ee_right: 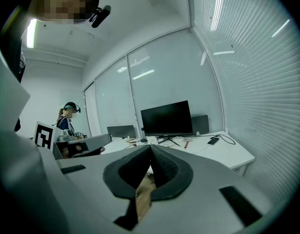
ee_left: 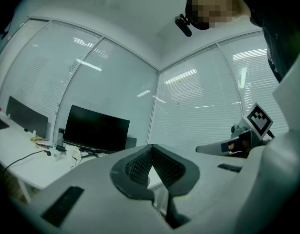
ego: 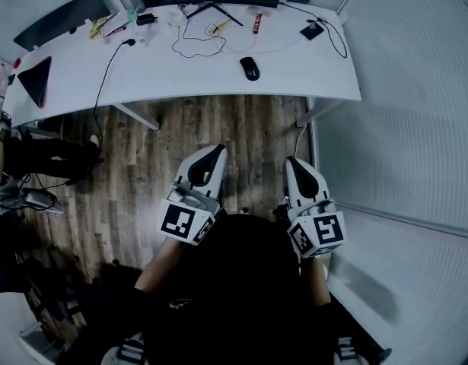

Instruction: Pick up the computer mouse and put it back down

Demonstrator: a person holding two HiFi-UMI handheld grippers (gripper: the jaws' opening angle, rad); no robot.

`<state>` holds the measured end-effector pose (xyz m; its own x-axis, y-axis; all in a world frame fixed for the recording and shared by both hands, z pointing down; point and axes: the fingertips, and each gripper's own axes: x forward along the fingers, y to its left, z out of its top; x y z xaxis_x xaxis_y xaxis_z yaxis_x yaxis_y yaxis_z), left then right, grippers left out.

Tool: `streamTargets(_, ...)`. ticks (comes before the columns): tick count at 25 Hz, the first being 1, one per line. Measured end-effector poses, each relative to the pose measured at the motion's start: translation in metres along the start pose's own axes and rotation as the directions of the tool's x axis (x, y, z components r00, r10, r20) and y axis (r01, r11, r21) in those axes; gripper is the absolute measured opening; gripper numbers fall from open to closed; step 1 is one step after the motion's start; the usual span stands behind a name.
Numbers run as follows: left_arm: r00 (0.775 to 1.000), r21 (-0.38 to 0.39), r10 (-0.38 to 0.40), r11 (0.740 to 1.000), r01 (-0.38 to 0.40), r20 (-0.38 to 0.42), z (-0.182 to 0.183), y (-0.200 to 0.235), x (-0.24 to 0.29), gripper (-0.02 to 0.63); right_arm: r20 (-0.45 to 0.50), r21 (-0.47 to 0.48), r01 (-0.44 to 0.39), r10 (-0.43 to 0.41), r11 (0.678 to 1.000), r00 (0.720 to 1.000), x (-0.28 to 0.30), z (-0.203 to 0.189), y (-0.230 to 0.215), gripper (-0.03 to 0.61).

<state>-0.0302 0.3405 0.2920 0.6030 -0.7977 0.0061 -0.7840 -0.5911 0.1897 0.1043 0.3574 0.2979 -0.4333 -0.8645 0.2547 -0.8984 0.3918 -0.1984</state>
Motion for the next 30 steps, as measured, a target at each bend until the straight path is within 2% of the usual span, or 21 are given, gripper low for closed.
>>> streamTargets(13, 0.997, 0.026, -0.070, 0.997, 0.071, -0.021, 0.014, 0.090, 0.050, 0.006, -0.025, 0.021, 0.066, -0.065, 0.998, 0.998, 0.103, 0.013, -0.003, 0.000)
streamTargets(20, 0.998, 0.011, -0.059, 0.998, 0.059, -0.017, 0.015, 0.144, 0.060, 0.006, -0.009, 0.021, 0.083, -0.083, 0.996, 0.997, 0.156, 0.021, 0.005, 0.002)
streamTargets(30, 0.997, -0.010, -0.050, 0.999, 0.049, -0.063, 0.001, 0.171, 0.083, 0.006, -0.057, 0.055, 0.101, -0.098, 0.993, 0.994, 0.193, 0.014, -0.012, 0.011)
